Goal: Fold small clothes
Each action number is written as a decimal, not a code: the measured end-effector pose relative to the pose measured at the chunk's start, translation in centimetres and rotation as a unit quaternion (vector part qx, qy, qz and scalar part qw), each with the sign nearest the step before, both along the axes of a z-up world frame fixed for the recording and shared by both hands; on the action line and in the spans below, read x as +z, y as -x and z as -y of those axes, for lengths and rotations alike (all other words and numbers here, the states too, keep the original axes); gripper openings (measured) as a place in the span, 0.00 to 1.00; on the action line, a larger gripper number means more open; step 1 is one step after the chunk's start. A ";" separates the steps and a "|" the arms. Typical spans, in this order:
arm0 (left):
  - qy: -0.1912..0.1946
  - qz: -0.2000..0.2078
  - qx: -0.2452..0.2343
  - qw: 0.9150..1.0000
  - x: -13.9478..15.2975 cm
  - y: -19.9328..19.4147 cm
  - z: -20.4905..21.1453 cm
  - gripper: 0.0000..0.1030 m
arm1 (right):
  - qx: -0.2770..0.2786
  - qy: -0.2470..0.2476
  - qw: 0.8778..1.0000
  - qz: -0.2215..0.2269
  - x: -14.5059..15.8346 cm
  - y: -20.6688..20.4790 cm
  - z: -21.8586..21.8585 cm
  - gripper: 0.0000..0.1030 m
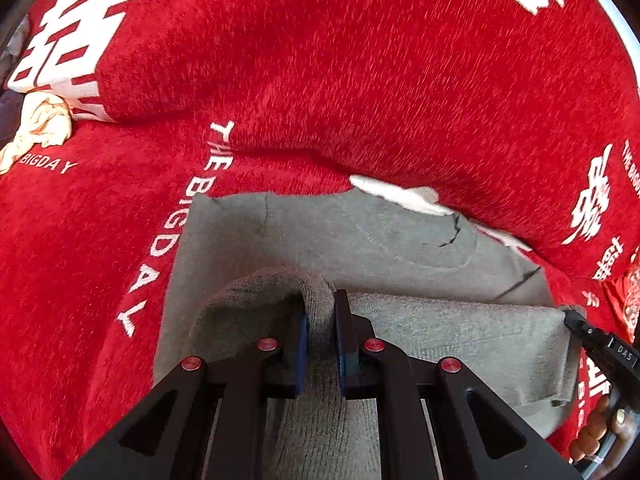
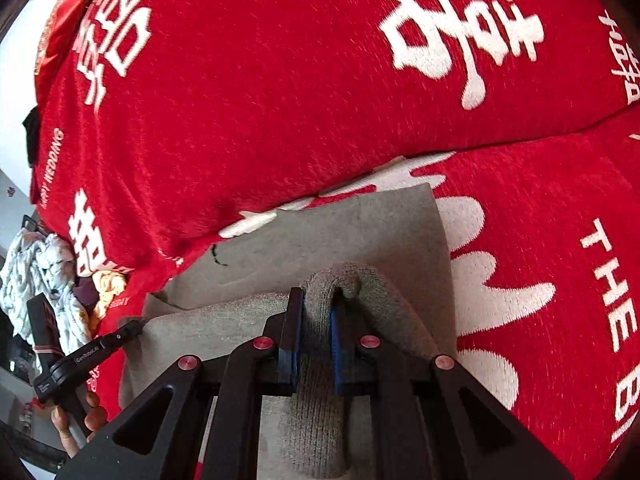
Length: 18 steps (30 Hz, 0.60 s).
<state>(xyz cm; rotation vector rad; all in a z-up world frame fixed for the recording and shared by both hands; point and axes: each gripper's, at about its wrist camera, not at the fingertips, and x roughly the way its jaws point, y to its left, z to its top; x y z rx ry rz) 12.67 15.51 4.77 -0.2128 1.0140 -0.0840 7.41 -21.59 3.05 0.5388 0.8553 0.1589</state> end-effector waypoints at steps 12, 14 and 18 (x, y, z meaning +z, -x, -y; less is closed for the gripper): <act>0.035 -0.014 -0.001 0.999 -0.2 1.9 -1.1 0.80 | 0.014 0.013 1.000 -0.024 -0.8 0.6 0.1 0.61; 0.069 -0.016 -0.010 0.997 0.2 3.5 -1.6 0.80 | 0.015 0.018 1.000 -0.003 0.1 2.6 0.0 0.65; 0.064 -0.016 -0.029 0.997 0.4 6.4 -0.9 0.80 | 0.023 0.024 0.999 0.011 0.5 5.6 -0.5 0.65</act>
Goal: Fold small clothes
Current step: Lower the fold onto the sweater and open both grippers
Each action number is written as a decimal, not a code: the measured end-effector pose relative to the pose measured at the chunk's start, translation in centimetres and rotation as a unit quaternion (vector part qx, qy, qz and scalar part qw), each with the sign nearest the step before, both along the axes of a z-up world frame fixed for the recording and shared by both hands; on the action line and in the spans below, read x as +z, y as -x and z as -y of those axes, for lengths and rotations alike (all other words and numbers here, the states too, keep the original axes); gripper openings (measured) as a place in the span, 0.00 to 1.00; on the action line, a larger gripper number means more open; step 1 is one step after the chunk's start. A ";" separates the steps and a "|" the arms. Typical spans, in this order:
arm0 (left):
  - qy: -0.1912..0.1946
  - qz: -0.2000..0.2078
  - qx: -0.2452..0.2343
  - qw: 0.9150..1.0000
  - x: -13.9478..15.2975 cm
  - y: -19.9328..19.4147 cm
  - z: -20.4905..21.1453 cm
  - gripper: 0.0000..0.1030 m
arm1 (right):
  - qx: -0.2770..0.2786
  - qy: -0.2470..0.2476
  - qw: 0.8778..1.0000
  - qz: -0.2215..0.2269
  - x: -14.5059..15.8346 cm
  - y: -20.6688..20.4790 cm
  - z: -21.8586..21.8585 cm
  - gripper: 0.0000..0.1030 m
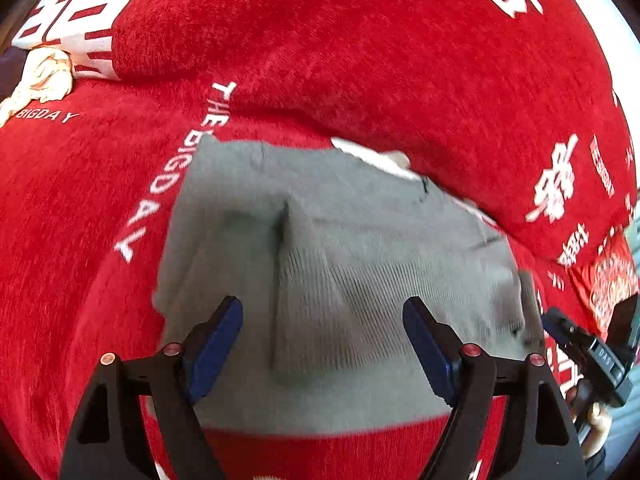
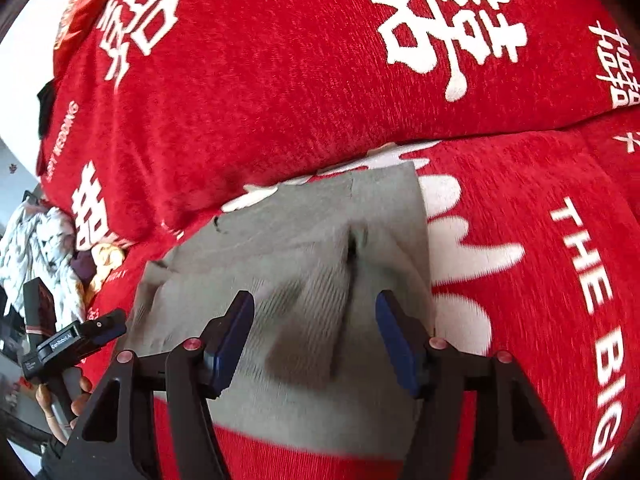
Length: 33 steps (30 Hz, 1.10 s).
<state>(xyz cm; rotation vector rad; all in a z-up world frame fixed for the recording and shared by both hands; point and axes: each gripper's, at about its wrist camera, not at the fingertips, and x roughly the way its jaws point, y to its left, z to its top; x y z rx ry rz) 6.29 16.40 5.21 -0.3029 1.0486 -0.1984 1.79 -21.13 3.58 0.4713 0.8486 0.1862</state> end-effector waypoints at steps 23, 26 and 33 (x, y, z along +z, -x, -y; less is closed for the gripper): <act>-0.029 0.040 0.008 0.999 3.5 -2.6 1.7 0.14 | 0.011 -0.079 0.996 0.033 2.7 -1.9 0.1 0.13; -0.022 0.033 0.018 0.999 3.6 -5.0 1.5 0.14 | -0.010 -0.094 0.995 0.031 3.1 -4.1 0.8 0.13; -0.035 0.010 0.023 0.999 1.6 -10.5 2.1 0.14 | -0.033 -0.089 0.995 0.005 2.1 -10.0 0.7 0.13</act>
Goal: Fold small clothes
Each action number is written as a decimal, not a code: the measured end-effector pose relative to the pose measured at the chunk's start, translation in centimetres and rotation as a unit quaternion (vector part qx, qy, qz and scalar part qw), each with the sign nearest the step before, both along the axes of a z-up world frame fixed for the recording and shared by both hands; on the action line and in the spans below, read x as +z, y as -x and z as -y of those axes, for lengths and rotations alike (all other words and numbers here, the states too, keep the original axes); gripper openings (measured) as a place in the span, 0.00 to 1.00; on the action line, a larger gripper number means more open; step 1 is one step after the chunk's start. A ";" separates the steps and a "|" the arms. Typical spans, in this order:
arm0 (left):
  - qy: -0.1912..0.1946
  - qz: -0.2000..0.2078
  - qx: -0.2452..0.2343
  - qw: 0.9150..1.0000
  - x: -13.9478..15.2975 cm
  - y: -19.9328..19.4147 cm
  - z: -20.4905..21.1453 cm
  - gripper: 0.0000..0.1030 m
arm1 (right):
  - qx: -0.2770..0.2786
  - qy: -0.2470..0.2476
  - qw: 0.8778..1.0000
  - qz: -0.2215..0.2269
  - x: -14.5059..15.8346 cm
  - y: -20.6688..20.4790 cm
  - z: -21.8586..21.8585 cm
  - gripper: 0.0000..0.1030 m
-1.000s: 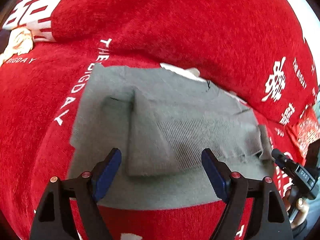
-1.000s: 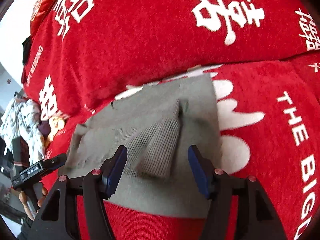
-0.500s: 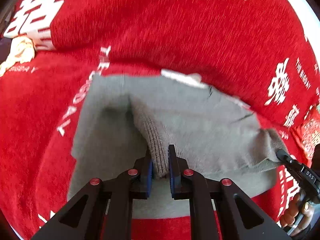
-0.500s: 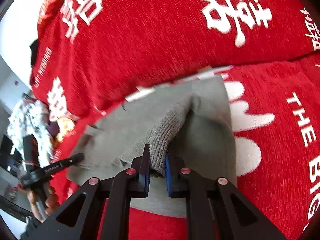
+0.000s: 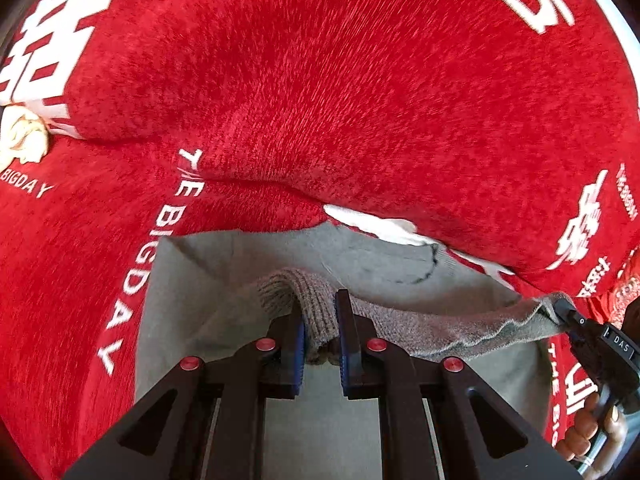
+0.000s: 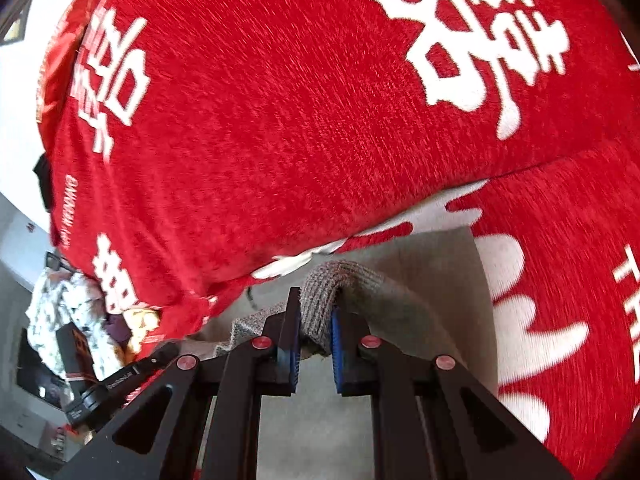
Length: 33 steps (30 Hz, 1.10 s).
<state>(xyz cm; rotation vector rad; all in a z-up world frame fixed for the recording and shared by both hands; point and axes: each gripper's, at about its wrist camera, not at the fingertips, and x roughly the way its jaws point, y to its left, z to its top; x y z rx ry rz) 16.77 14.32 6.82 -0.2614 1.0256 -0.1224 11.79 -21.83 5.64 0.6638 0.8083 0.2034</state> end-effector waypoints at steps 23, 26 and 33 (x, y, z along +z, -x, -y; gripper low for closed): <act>0.003 -0.008 0.007 1.000 -1.5 -1.8 -2.1 0.59 | 0.008 0.132 0.991 0.001 -0.3 -2.0 0.3 0.53; -0.019 -0.012 -0.030 0.999 -2.5 -1.9 1.3 0.59 | 0.101 0.106 0.989 -0.007 -1.1 -3.4 -3.2 0.53; -0.057 -0.045 -0.024 0.997 -6.0 -3.5 0.8 0.59 | 0.064 0.137 0.986 -0.072 -5.4 -5.7 -1.8 0.53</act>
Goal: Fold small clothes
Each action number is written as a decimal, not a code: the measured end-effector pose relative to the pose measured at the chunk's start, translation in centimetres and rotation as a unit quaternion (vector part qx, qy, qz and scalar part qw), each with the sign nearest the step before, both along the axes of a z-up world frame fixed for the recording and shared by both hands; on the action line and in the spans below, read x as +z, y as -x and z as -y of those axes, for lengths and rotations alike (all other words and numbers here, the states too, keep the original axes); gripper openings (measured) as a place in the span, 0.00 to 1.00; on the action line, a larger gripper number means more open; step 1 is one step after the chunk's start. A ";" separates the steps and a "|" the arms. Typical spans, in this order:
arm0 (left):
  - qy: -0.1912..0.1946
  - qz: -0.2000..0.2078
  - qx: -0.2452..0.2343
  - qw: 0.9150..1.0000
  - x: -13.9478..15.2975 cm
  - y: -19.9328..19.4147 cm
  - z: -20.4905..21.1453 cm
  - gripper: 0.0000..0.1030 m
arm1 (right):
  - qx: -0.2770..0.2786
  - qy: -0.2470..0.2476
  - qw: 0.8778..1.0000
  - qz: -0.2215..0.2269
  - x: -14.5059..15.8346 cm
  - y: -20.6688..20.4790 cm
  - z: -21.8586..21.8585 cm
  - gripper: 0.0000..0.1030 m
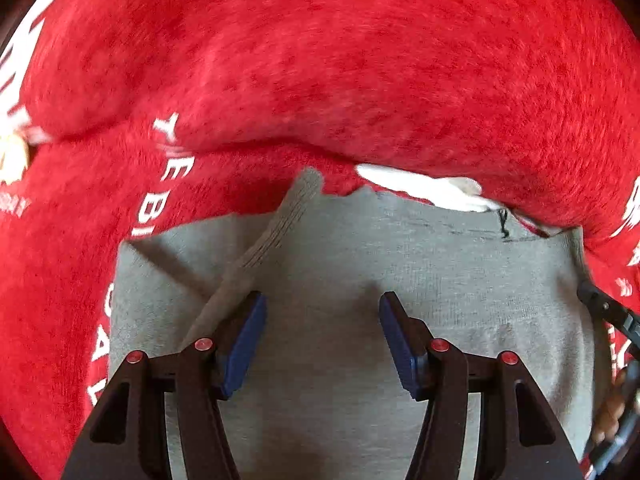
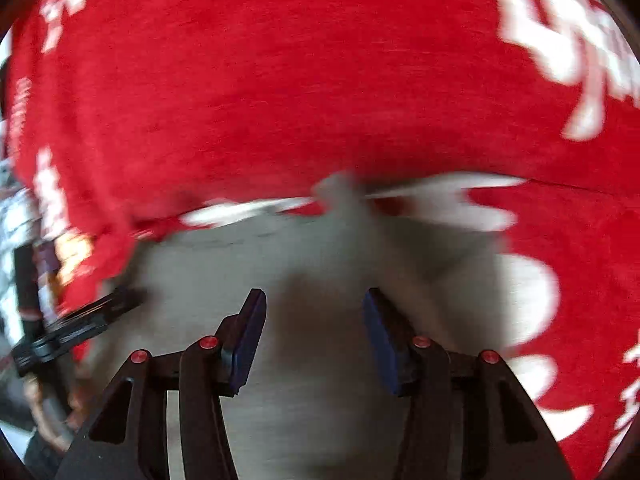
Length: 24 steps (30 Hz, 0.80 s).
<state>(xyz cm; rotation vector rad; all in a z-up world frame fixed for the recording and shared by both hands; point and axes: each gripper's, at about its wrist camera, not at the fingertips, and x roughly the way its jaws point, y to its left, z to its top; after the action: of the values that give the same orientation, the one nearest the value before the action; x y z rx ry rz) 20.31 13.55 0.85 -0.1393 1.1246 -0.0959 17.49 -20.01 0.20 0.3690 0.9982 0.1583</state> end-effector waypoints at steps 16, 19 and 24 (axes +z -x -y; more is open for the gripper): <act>-0.077 0.048 0.007 0.996 3.1 0.3 1.7 0.59 | 0.009 0.116 0.991 0.059 3.7 1.2 -1.5 0.66; -0.103 0.033 0.008 0.994 1.4 -0.8 2.2 0.59 | 0.056 0.139 0.988 0.032 2.1 -0.6 -4.5 0.67; -0.127 0.028 0.025 0.991 0.7 -0.8 0.4 0.59 | 0.046 0.181 0.982 -0.011 -0.4 -1.0 -4.1 0.67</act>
<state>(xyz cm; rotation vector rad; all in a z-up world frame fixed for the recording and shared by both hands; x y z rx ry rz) 21.13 13.13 1.57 0.0613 1.0663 0.0873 18.48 -15.87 -0.17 -0.0072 1.0439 0.0536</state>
